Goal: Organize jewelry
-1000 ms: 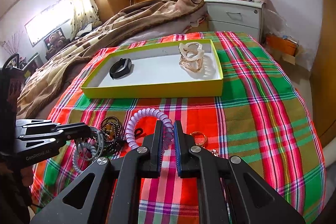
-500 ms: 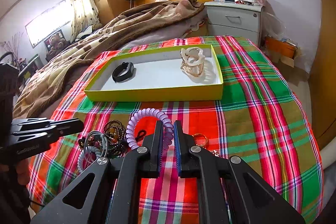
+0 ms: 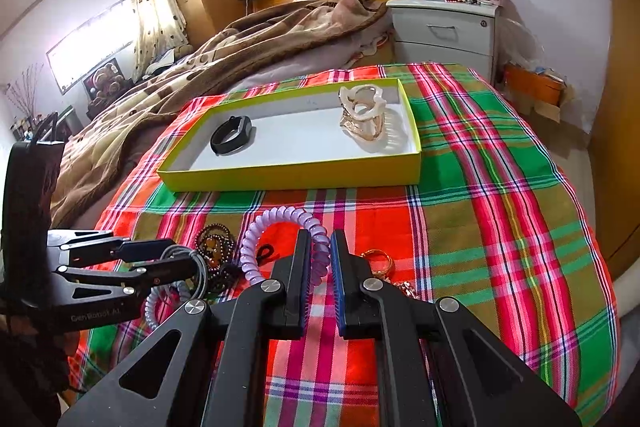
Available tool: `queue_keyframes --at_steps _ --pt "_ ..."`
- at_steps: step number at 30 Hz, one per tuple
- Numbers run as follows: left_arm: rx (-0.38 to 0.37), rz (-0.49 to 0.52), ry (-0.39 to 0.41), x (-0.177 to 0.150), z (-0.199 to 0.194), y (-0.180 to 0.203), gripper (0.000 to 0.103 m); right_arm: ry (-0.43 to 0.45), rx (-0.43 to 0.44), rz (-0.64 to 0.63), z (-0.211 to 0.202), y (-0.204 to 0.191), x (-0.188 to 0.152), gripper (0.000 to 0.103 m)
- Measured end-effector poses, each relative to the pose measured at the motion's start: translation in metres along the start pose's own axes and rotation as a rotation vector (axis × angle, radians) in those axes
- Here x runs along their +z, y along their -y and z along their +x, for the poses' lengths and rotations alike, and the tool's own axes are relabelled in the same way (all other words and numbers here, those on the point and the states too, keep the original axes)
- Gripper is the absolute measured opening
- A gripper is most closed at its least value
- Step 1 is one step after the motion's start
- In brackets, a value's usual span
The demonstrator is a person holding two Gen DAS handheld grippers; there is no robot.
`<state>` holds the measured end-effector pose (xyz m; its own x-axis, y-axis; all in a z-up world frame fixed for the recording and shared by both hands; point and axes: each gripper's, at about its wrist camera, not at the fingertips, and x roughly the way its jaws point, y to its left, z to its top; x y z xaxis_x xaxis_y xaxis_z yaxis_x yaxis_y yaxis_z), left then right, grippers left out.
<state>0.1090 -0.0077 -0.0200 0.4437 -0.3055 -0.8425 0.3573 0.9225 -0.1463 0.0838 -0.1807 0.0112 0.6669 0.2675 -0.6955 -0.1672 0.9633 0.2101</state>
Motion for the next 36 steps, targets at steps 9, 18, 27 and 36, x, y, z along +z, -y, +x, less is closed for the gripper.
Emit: queue_keyframes --at_steps 9,18,27,36 --pt "0.046 0.03 0.03 0.001 -0.006 0.004 0.009 -0.004 -0.005 0.008 0.002 0.001 0.0 0.01" --pt "-0.003 -0.016 0.086 0.001 -0.022 -0.006 0.006 0.003 -0.011 0.01 -0.001 0.001 0.001 0.01" --pt "-0.066 -0.031 0.141 0.006 -0.04 -0.003 0.006 0.011 -0.013 0.015 -0.004 0.001 0.001 0.01" --pt "-0.13 -0.05 0.175 0.013 -0.053 -0.004 0.006 0.015 -0.012 0.022 -0.006 0.003 0.003 0.01"
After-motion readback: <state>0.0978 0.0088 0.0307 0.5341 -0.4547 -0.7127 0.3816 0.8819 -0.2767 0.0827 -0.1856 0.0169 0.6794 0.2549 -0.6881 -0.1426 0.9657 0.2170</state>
